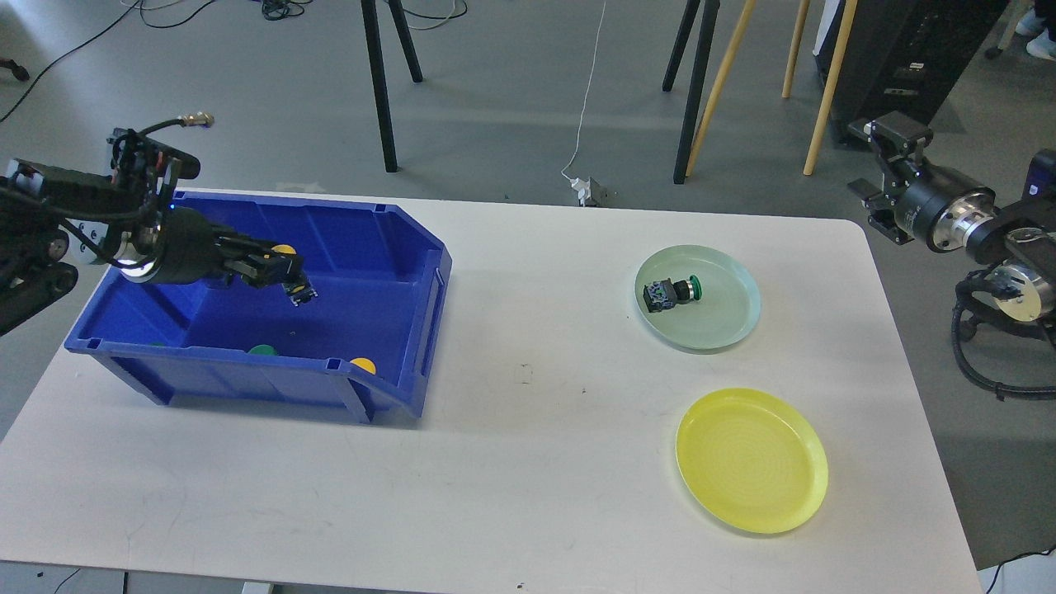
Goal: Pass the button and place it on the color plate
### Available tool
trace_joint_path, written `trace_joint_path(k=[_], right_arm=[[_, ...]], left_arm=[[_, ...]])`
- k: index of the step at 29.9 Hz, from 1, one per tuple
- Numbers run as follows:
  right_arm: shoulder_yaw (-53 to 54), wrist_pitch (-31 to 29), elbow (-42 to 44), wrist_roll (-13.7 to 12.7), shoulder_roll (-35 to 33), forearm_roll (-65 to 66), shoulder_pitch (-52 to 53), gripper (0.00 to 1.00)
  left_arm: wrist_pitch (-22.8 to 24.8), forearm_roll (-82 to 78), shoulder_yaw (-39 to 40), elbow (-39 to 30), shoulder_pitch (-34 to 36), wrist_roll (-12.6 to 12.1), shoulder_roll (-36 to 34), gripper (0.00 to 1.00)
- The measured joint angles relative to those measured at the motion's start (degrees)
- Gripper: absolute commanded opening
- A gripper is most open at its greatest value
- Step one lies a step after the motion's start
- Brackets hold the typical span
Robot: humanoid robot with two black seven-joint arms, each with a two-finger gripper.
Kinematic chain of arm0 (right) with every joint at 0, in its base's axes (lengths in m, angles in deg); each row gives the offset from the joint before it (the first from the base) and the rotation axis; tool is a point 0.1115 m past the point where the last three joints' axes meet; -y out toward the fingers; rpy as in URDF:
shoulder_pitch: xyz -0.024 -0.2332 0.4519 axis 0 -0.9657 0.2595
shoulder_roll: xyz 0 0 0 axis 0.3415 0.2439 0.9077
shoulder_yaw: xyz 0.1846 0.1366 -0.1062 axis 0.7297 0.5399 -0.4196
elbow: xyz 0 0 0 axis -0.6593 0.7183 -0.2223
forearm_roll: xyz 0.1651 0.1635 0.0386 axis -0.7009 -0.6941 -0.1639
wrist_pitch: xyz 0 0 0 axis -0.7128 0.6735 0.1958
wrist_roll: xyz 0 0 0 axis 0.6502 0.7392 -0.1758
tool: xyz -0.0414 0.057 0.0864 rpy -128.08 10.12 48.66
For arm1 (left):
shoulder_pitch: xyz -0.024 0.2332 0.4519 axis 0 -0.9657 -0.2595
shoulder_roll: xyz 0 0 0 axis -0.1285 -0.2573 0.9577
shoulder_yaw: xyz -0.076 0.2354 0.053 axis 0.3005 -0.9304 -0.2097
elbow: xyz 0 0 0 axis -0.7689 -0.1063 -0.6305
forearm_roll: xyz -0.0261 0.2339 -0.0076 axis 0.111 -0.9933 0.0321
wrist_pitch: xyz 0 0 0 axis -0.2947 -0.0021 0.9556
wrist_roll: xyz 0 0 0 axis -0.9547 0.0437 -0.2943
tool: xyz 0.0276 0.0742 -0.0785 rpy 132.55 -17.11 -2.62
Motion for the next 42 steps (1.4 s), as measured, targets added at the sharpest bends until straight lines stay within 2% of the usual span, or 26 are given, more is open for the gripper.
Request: trace_joint_path(k=[6,10,17,21,29,38,42], right_arm=[[4.3,-0.4,-2.1,0.6,1.5,-0.2,2.3,0.88],[9.7,-0.6,-8.2,-0.7,1.4,-0.6,4.1,0.88],[14.5,-0.5,-17.3,-9.9,3.2,-10.5,9.3,0.88],[14.4,-0.3,-19.2,-12.0,7.6,-14.2,11.9,0.89],[14.3,0.4,-23.7,-13.2,12.2,-14.8,12.4,0.89],[14.8,0.9,-24.8,-13.3,13.9,-14.9,12.5,0.88],[14.8,0.9,-24.7,-13.3,15.0,-14.8,12.5,0.85]], left_arm=[[0.3,15.9,10.3,-0.2,6.0,-1.0,-1.0,0.32],[0.4,27.3,12.4,-0.1,10.2,-4.3,3.4,0.31],[0.4,31.4,12.4,4.4,14.3,-5.4,14.2,0.31],[0.3,31.4,12.3,8.6,14.8,-5.4,20.5,0.31],[0.4,31.6,12.4,14.4,16.1,-5.2,27.7,0.31],[0.4,32.2,12.5,15.6,17.6,-5.1,29.4,0.31],[0.4,32.6,12.8,16.1,18.3,-5.2,30.1,0.31]])
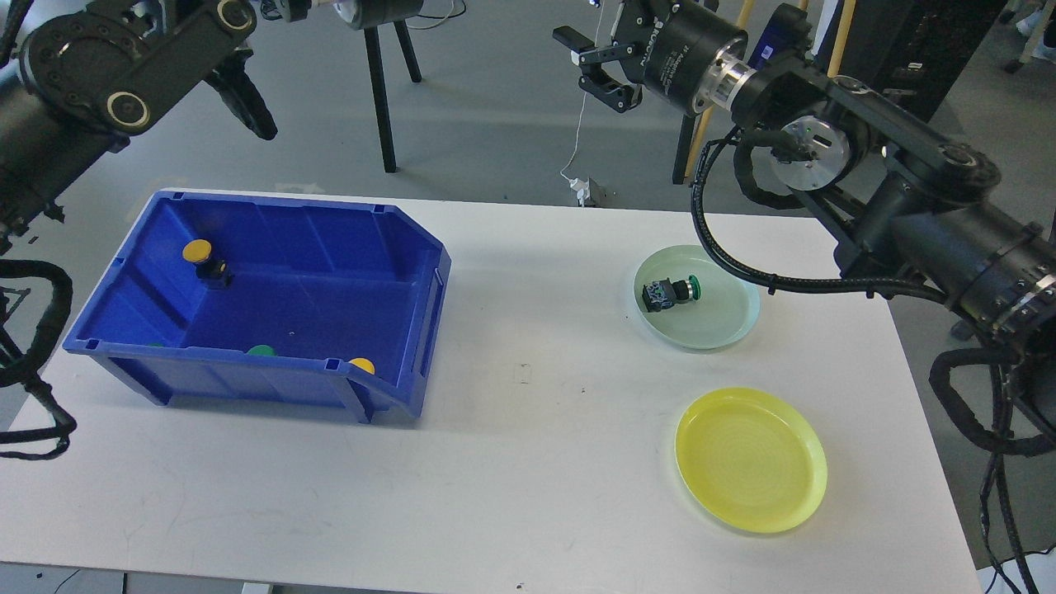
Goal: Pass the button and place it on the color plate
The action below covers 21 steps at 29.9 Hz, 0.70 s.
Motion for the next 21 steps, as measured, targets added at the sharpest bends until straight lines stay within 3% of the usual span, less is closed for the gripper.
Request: trace_joint_path(k=[21], right_arm=[[2.2,0.2,-0.1,0.5,0.5,0.0,0.6,0.86]], left_arm=[[0.0,9.9,-0.5,1.6,0.4,-0.4,1.1,0.30]])
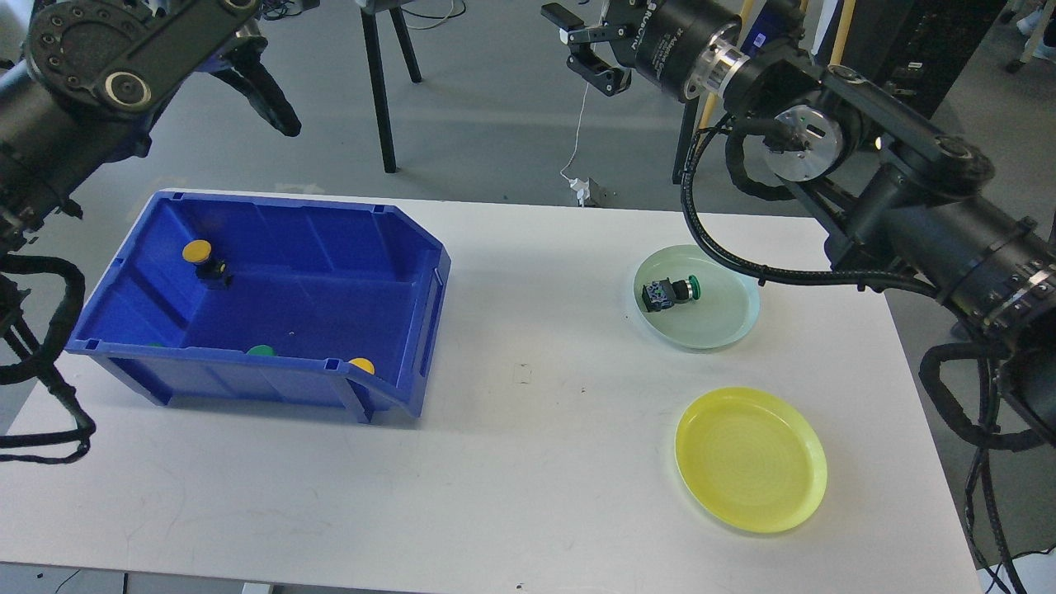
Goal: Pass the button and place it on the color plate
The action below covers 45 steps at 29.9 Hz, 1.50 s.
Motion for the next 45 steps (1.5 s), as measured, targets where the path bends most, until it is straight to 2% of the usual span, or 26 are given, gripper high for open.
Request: trace_joint_path(k=[14,19,24,32,37,45], right_arm=[[-1.0,-1.0,-1.6,0.2,-9.0,1.0,0.2,0.88],[-3.3,-3.6,-4.3,1.0,-14.8,8.8,0.3,0.88],[-3.8,-5.6,-7.6,1.1,-17.5,13.5,0.5,0.88],[2.3,-3.7,-9.0,1.2,-16.2,12.2,-2.8,0.88],[6.9,-3.3,-8.8,1.1,-14.3,6.2,-4.4,0.88],[8.0,-2.6,-8.8,0.2,-13.2,-2.2,-4.5,0.88]], left_arm=[[0.0,0.5,0.3,3.1,0.0,0.0,0.0,0.29],[0.0,0.0,-0.3,3.3,0.0,0.1,-0.1,0.29],[0.0,-0.3,-0.3,3.3,0.1,0.1,-0.2,0.29],[0.0,6.0,1.4,3.5,0.7,0.2,1.6,0.29],[0.0,13.9,1.6,6.5,2.5,0.1,3.3,0.29],[0.0,20.0,1.6,8.9,2.7,0.6,5.5,0.29]])
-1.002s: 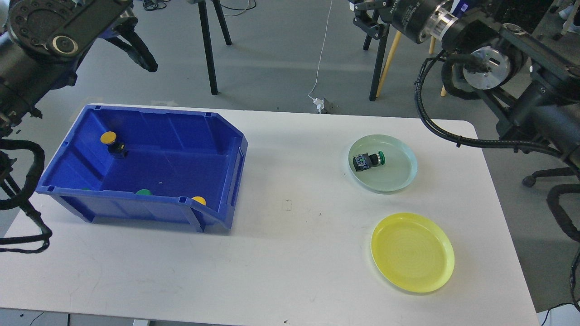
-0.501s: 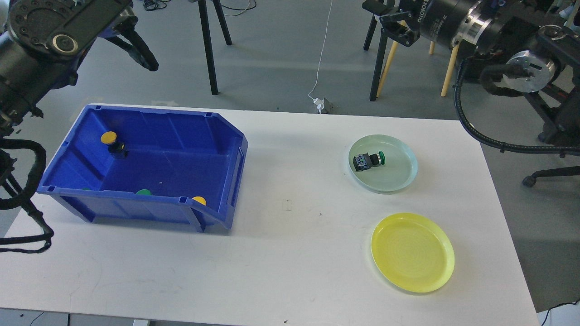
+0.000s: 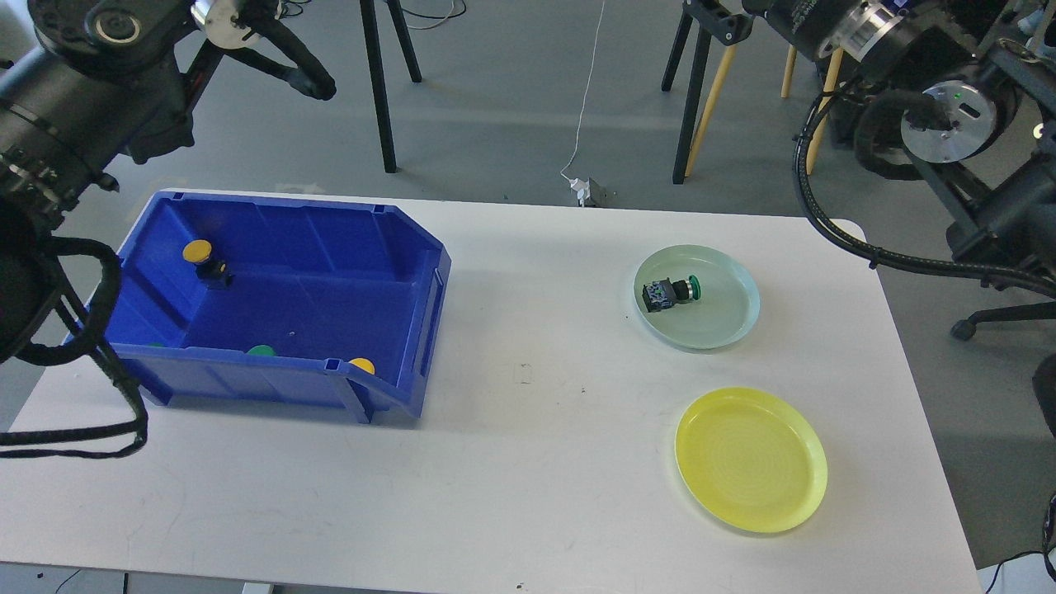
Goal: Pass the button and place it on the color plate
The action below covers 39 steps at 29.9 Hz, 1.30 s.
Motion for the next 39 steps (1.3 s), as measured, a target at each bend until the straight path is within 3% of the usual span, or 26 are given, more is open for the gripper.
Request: trace_joint_path(k=[15,29,39], right_arm=[[1.4,-0.1,0.4,-0.7,7.3,-5.6,0.3,0.89],[2.8,-0.5,0.4,-0.7,8.2,-7.8,0.9,0.88],[3.9,-1.5,0.6,-0.7,9.7,-7.9,1.3,0.78]], left_arm=[[0.0,0.3,0.2,0.8,0.4,0.2,1.5,0.29],[0.0,2.5,0.1,0.8,0.0,1.1,1.4,0.29],[0.0,2.6,-0.1,1.4,-0.1,1.2,2.1,0.29]])
